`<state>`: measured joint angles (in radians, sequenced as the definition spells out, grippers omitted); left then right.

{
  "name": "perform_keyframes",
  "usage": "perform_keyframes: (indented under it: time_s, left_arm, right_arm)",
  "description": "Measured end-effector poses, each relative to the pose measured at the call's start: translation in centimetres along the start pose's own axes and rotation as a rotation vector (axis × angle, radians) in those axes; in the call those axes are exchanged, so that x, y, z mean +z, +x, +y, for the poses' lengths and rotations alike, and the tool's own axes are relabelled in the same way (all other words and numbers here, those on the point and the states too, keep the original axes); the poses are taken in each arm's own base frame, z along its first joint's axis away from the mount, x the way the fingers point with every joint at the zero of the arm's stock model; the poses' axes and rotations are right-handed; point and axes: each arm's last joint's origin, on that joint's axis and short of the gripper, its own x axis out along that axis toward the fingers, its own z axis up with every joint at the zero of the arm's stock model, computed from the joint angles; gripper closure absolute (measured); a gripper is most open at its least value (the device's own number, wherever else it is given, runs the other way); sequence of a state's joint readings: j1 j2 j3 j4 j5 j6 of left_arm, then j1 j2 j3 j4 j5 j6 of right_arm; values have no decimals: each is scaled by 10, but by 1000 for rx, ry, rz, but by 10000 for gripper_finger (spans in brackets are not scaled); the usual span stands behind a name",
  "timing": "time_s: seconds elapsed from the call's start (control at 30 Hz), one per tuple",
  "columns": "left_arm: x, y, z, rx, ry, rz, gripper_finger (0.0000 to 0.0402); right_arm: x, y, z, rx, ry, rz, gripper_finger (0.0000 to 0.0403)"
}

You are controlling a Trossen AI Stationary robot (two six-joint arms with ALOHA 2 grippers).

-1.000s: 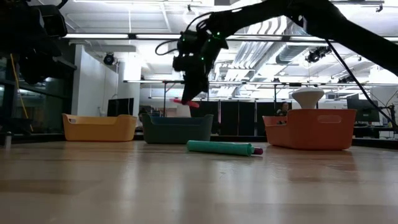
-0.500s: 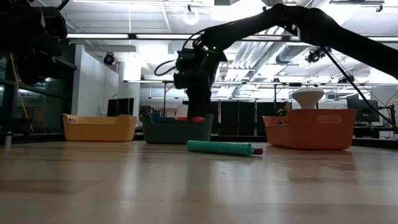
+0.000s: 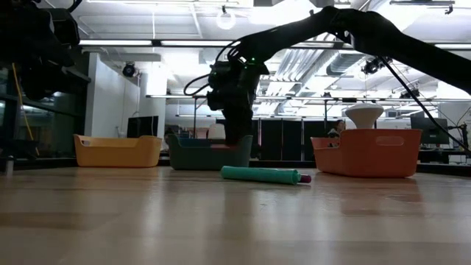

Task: Pick & Place Markers
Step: Put the orange pen into the blue bin, then put the blue highlighter pen into the orange bin

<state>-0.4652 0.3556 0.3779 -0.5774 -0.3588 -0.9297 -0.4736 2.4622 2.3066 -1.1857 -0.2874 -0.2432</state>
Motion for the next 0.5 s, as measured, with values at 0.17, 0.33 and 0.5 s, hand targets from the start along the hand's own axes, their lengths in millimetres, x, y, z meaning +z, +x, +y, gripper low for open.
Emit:
perform_keyframes:
  time_s: [0.17, 0.33, 0.5]
  left_arm:
    - [0, 0, 0, 1, 0, -1, 170]
    - [0, 0, 0, 1, -2, -1, 170]
    - [0, 0, 0, -1, -3, 1, 170]
  right_arm:
    - [1, 1, 3, 4, 21, 1, 308]
    - [1, 0, 5, 5, 59, 7, 306]
    - [1, -23, 12, -16, 99, -23, 305]
